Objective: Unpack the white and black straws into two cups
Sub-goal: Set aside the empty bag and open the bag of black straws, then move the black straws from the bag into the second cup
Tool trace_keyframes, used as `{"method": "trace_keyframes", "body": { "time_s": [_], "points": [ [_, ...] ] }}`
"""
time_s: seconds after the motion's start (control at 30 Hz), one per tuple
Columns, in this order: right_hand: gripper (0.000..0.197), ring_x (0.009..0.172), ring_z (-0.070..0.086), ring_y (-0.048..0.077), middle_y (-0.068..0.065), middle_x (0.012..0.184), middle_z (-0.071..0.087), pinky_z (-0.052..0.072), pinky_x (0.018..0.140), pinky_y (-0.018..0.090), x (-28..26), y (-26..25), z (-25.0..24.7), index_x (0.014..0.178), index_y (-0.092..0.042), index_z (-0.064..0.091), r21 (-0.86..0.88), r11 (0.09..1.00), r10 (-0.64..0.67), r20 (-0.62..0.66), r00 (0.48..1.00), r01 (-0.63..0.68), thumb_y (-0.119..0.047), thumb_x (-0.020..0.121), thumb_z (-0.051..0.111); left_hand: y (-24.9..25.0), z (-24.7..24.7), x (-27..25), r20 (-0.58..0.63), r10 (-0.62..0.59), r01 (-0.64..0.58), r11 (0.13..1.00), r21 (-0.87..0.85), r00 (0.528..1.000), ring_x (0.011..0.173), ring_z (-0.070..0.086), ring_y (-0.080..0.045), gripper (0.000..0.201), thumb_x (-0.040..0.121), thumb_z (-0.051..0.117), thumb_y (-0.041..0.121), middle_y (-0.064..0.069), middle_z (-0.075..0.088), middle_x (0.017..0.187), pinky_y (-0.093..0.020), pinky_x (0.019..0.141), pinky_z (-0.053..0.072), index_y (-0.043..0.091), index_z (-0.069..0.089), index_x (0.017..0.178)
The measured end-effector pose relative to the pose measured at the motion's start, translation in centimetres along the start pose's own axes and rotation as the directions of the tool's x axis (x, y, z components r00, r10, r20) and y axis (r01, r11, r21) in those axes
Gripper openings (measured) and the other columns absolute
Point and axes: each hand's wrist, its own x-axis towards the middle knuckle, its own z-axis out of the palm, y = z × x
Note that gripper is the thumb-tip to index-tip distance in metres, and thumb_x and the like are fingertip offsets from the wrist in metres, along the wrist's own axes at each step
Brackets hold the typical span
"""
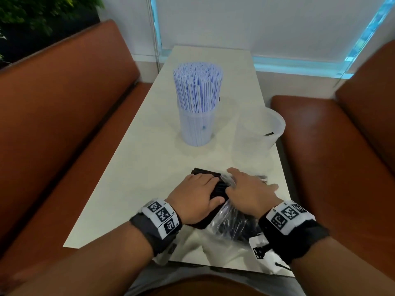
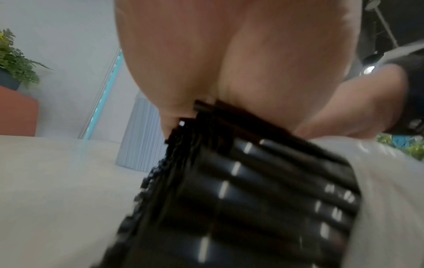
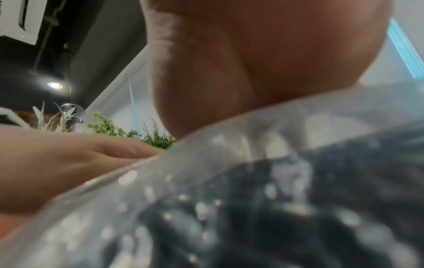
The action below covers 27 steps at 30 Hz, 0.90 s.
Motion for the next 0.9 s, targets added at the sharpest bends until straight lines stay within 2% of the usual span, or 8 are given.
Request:
{"method": "trace_keyframes", "body": {
  "time_s": [0.1, 0.2, 0.3, 0.4, 0.53, 0.63, 0.77, 0.9],
  "points": [
    [0.060, 0.149, 0.022, 0.021, -0.015, 0.158, 0.031, 0.016, 0.109, 0.070, 0.5, -0.3, 0.4, 0.150, -0.046, 0.022, -0.088, 0.991, -0.100, -0.020, 0.995, 0.098, -0.053, 0.091, 0.030, 0.2, -1.6, 0.8, 0.030, -0.002, 0.001, 0.998, 0.061, 1.000, 0.118, 0.050, -0.022, 0.054, 0.095, 0.044, 0.058, 0.000, 0.057, 0.126, -0.039, 0.104, 0.038, 0.020, 0.052, 0.133],
    [0.044, 0.131, 0.044, 0.020, -0.008, 0.141, 0.051, 0.033, 0.106, 0.053, 0.9, -0.4, -0.1, 0.133, -0.037, 0.045, -0.015, 0.976, -0.218, 0.014, 0.976, 0.218, -0.040, 0.091, 0.033, 0.8, -3.2, 2.0, 0.125, -0.006, 0.002, 1.000, 0.031, 0.992, 0.108, 0.054, -0.025, 0.048, 0.095, 0.053, 0.045, -0.006, 0.057, 0.121, -0.036, 0.088, 0.045, 0.017, 0.052, 0.133],
    [0.030, 0.105, 0.057, 0.023, 0.004, 0.122, 0.062, 0.045, 0.088, 0.037, 1.2, -0.4, -0.5, 0.119, -0.020, 0.056, 0.095, 0.968, -0.237, 0.040, 0.971, 0.233, -0.024, 0.093, 0.043, 1.4, -4.0, 3.0, 0.259, -0.028, 0.009, 0.997, 0.073, 0.966, 0.097, 0.058, -0.028, 0.041, 0.097, 0.057, 0.039, -0.011, 0.057, 0.115, -0.034, 0.071, 0.039, 0.014, 0.056, 0.129],
    [0.022, 0.102, 0.058, 0.022, 0.003, 0.116, 0.062, 0.043, 0.087, 0.036, 1.5, -0.4, -0.5, 0.114, -0.019, 0.056, 0.078, 0.966, -0.246, -0.003, 0.969, 0.246, -0.022, 0.097, 0.043, 1.7, -4.2, 3.8, 0.300, -0.025, -0.020, 0.989, 0.146, 0.954, 0.100, 0.056, -0.029, 0.037, 0.099, 0.057, 0.035, -0.012, 0.055, 0.116, -0.034, 0.073, 0.037, 0.010, 0.059, 0.126],
    [0.031, 0.102, 0.060, 0.020, -0.002, 0.116, 0.067, 0.041, 0.097, 0.041, 2.0, -0.6, -0.9, 0.125, -0.026, 0.056, 0.079, 0.951, -0.300, 0.005, 0.954, 0.299, -0.025, 0.105, 0.033, 1.8, -4.1, 4.4, 0.288, -0.016, -0.027, 0.989, 0.144, 0.958, 0.096, 0.060, -0.027, 0.030, 0.098, 0.055, 0.018, -0.012, 0.060, 0.116, -0.033, 0.072, 0.039, 0.006, 0.059, 0.125],
    [0.025, 0.102, 0.058, 0.020, 0.000, 0.113, 0.066, 0.042, 0.099, 0.042, 2.4, -0.3, -1.3, 0.105, -0.025, 0.057, 0.070, 0.946, -0.320, 0.015, 0.947, 0.318, -0.023, 0.104, 0.033, 1.7, -4.3, 4.5, 0.283, 0.004, -0.050, 0.986, 0.158, 0.959, 0.093, 0.057, -0.027, 0.026, 0.098, 0.053, 0.013, -0.013, 0.058, 0.114, -0.034, 0.072, 0.039, 0.005, 0.058, 0.123],
    [0.031, 0.096, 0.058, 0.023, 0.004, 0.103, 0.067, 0.045, 0.094, 0.041, 2.8, -0.2, -1.3, 0.098, -0.015, 0.059, 0.087, 0.950, -0.299, -0.008, 0.954, 0.299, -0.024, 0.104, 0.031, 1.3, -4.9, 4.1, 0.195, 0.030, -0.070, 0.977, 0.204, 0.980, 0.103, 0.054, -0.027, 0.032, 0.098, 0.048, 0.014, -0.010, 0.053, 0.118, -0.035, 0.073, 0.037, 0.009, 0.050, 0.130],
    [0.036, 0.094, 0.060, 0.019, -0.001, 0.101, 0.070, 0.047, 0.090, 0.035, 3.0, 0.1, -1.4, 0.098, -0.022, 0.065, 0.125, 0.947, -0.293, -0.048, 0.955, 0.297, -0.028, 0.104, 0.030, 0.5, -5.7, 3.5, 0.130, 0.063, -0.100, 0.949, 0.301, 0.990, 0.103, 0.058, -0.028, 0.027, 0.100, 0.038, 0.018, -0.007, 0.059, 0.117, -0.038, 0.078, 0.028, 0.013, 0.048, 0.125]
  ]
}}
